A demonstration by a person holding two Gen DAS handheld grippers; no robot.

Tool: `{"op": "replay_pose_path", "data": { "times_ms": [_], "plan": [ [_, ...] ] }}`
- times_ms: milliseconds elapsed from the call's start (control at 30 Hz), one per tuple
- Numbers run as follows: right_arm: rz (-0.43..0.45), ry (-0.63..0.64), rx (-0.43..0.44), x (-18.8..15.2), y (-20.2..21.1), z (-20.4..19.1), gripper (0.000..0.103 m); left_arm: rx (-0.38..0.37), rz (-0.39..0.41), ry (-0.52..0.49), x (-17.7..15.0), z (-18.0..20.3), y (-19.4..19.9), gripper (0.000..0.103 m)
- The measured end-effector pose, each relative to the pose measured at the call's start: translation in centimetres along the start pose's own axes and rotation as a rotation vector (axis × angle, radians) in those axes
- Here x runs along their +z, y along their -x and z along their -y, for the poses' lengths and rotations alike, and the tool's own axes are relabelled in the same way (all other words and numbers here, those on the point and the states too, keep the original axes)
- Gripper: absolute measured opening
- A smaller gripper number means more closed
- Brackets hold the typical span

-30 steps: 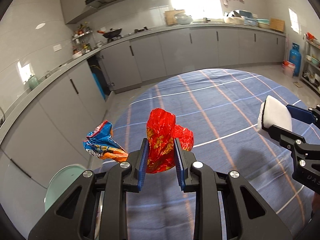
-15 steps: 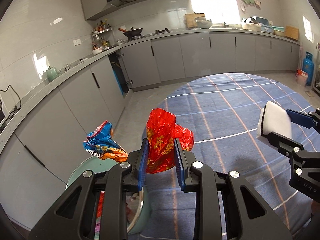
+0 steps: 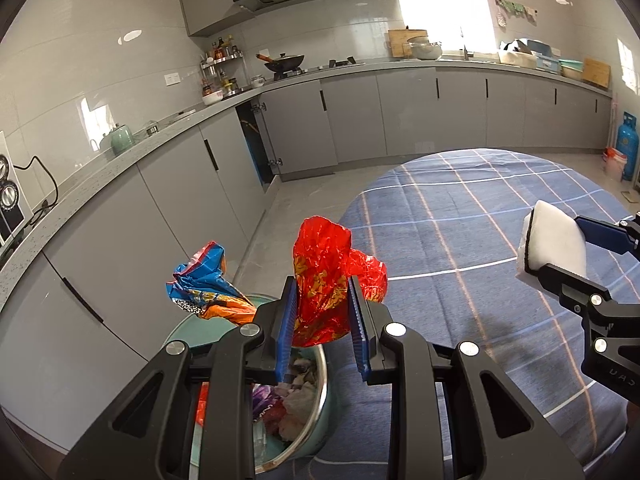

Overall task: Collect trash
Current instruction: 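Carry the red bag, blue wrapper and white sponge over the wastebasket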

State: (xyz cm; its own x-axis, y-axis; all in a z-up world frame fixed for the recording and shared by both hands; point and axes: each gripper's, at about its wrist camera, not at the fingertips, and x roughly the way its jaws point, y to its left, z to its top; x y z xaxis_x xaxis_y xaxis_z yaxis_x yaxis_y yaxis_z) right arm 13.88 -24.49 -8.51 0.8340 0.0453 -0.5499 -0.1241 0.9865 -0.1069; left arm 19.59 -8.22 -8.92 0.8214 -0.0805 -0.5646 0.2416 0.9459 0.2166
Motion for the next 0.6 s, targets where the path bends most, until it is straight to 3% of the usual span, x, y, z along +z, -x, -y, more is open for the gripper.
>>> {"op": "replay_pose_path", "data": {
  "times_ms": [600],
  "plan": [
    [0.017, 0.074, 0.063, 1.5, -1.1, -4.4, 0.056, 0.076, -0.023, 0.04, -1.9, -4.5, 0.2, 0.026]
  ]
}}
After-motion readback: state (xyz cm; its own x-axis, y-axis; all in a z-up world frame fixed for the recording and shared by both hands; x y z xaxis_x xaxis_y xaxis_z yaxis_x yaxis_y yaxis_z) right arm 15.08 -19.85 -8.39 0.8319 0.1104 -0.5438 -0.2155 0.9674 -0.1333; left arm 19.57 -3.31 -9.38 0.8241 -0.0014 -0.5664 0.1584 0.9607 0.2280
